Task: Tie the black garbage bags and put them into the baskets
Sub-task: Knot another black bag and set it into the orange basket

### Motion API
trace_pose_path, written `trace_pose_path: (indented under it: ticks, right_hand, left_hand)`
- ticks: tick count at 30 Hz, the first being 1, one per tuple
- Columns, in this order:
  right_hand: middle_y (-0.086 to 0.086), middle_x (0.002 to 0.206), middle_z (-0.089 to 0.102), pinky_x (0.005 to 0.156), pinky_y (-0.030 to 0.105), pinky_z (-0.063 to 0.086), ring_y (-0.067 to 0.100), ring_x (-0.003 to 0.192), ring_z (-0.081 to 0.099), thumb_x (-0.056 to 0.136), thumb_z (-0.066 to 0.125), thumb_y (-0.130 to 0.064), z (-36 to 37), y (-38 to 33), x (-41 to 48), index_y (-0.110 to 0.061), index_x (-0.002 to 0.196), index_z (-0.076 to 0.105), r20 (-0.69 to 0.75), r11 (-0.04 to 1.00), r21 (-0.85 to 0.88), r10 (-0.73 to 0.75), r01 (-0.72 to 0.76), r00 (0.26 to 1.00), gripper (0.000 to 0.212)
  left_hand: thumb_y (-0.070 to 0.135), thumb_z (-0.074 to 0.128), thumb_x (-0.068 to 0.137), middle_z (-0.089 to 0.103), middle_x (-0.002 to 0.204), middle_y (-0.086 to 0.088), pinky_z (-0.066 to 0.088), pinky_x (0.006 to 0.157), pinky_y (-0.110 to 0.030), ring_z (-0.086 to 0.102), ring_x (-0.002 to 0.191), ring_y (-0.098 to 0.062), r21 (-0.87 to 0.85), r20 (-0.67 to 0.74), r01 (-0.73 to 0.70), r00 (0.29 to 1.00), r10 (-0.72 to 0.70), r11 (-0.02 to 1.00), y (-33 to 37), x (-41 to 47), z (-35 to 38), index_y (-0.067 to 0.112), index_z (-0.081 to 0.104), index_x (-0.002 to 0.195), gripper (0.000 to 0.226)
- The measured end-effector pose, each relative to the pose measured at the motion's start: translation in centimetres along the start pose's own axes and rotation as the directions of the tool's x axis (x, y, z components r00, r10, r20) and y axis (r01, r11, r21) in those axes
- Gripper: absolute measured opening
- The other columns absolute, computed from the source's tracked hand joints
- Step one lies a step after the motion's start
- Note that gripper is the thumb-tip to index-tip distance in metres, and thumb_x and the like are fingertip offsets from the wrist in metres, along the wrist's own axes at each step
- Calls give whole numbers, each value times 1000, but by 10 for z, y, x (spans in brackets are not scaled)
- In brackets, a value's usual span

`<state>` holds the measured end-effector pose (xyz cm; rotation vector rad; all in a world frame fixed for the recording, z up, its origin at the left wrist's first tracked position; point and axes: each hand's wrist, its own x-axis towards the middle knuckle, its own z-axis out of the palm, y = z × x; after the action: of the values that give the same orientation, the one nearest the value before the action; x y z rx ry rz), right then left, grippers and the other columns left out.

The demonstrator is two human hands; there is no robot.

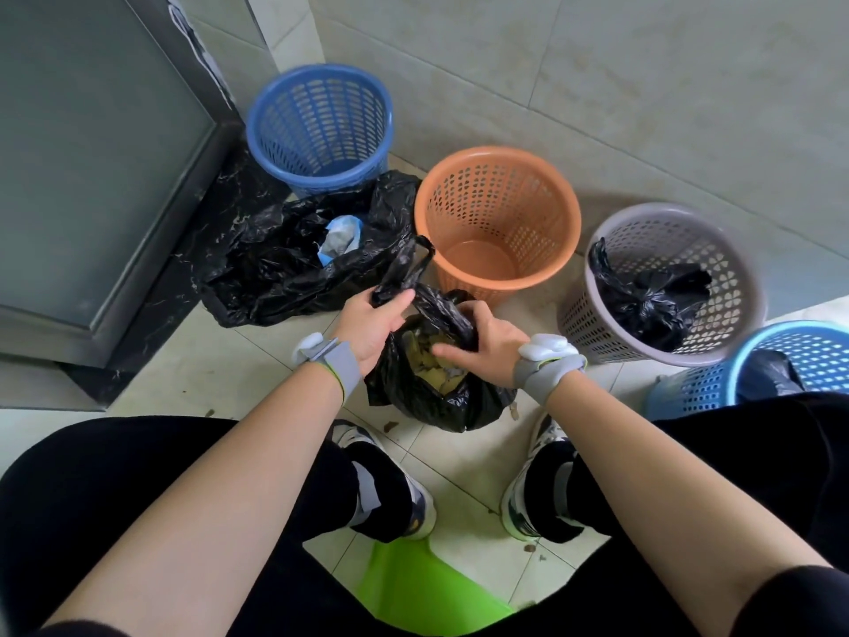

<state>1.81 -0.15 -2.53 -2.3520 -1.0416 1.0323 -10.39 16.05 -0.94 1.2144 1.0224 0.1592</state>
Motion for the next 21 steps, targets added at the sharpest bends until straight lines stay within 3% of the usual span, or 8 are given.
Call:
trace_pose_path:
  ticks: [1, 3, 6, 9, 14, 17, 19, 21]
  right_hand:
    - [1, 113, 63, 93, 38, 49, 24, 105, 62, 84, 56, -69, 2, 7, 0, -24, 138, 38, 21, 994, -105, -10, 12, 1000, 72]
    - [7, 117, 63, 93, 39, 48, 31, 110, 61, 95, 47, -59, 4, 23, 2, -20, 127, 50, 54, 958, -286, 10, 6, 998, 51]
    - [12, 112, 64, 85, 40, 48, 37, 103, 61, 101, 41, -41, 6, 38, 2, -17, 103, 53, 42, 948, -316, 64, -48, 997, 27]
    - [13, 107, 64, 80, 39, 47, 36, 98, 61, 100, 44, -33, 7, 39, 0, -17, 92, 44, 47, 932, -363, 30, -11, 998, 18]
    - [10, 112, 66, 88, 37, 42, 34, 106, 61, 98, 43, -29, 13, 11, 10, -14, 105, 54, 148, 838, -506, -149, 205, 978, 20]
    - [8, 109, 67, 82, 34, 36, 32, 103, 62, 98, 43, -27, 19, 3, 14, -14, 110, 56, 168, 782, -575, -175, 241, 970, 21]
    - [8, 109, 67, 85, 35, 40, 32, 102, 63, 99, 43, -30, 19, 3, 15, -14, 110, 55, 184, 790, -568, -154, 233, 971, 23]
    - [9, 108, 66, 88, 39, 48, 32, 101, 63, 99, 46, -42, 19, 9, 17, -15, 109, 55, 169, 855, -476, -144, 209, 975, 30]
  left_hand:
    - [20, 68, 90, 35, 49, 6, 47, 78, -28, 37, 54, -13, -58, -10, 12, 1000, -13, 998, -2, 0, -1, 16, 62, 82, 11]
    - [14, 67, 91, 37, 47, 9, 53, 76, -26, 35, 50, -9, -121, -17, 48, 999, -51, 992, -7, -1, -2, 10, 60, 91, 8]
    - [-3, 67, 85, 51, 64, -1, 55, 80, -34, 50, 55, -10, -226, 2, 104, 994, -107, 968, -16, 1, -11, 4, 51, 105, 26]
    - [-11, 67, 78, 62, 64, -9, 40, 105, -40, 59, 76, -20, 18, 153, 143, 978, -144, 990, -20, 2, -20, -3, 50, 117, 43]
    - [15, 88, 66, 73, 102, -3, 48, 73, -29, 59, 74, -14, 262, 346, 138, 911, -226, 955, -17, -6, -6, 7, 62, 118, 59]
    - [31, 77, 82, 68, 69, 5, 42, 71, -31, 50, 62, -12, 280, 308, 111, 930, -199, 954, -16, -8, 1, 16, 73, 97, 22]
    - [46, 67, 87, 42, 50, -2, 41, 69, -30, 31, 47, -13, 255, 291, 124, 936, -198, 959, -16, -8, 1, 13, 76, 91, 34]
    - [51, 60, 90, 40, 66, -5, 40, 63, -28, 22, 42, -12, 171, 366, 121, 914, -177, 978, -17, -7, -1, 11, 76, 97, 44]
